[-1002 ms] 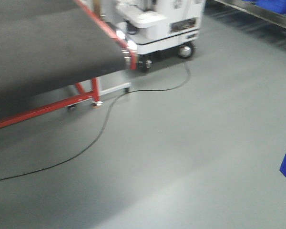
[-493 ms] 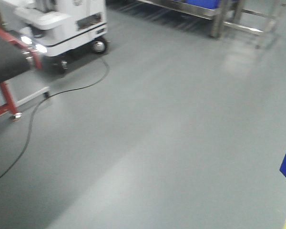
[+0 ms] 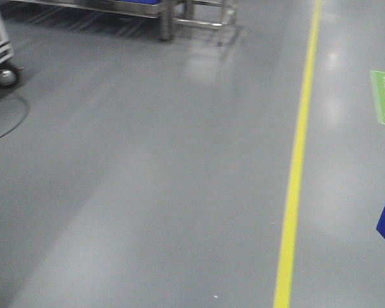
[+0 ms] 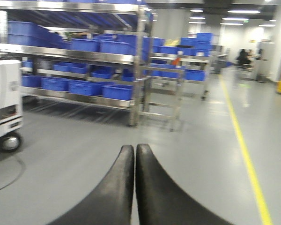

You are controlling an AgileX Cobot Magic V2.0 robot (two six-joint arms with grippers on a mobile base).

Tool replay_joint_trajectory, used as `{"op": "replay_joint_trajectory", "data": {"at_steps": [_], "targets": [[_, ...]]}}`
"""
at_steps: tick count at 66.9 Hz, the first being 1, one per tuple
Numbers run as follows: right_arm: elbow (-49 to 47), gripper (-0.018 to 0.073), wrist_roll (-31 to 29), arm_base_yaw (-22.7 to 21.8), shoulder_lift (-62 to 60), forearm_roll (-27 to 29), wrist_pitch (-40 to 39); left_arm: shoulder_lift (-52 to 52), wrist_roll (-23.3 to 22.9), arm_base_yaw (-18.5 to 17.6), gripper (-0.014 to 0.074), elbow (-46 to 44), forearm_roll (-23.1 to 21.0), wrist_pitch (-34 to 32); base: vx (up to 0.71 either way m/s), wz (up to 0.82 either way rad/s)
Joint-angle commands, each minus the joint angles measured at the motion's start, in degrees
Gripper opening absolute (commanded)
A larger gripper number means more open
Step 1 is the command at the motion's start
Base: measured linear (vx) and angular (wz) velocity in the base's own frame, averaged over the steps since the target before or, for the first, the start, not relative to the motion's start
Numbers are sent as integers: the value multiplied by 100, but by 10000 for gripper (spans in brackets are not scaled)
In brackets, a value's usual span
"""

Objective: Pour parts from conveyor to right shelf
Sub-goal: 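Drive away from the conveyor holding the block in the right gripper, then drive along the yellow floor line carrying the block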

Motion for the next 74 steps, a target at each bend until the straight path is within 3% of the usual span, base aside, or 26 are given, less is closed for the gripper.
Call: {"op": "replay_joint_trajectory", "data": {"at_steps": [1, 38, 74], "targets": [[-163, -1, -48, 3, 74, -23, -483, -60, -39, -12, -6, 154, -51, -452, -11, -74], [-163, -1, -48, 3, 74, -23, -483, -60, -39, -12, -6, 154, -51, -452, -4, -63], [-163, -1, -48, 3, 74, -23, -483, -60, -39, -12, -6, 154, -51, -452, 20, -7]]}}
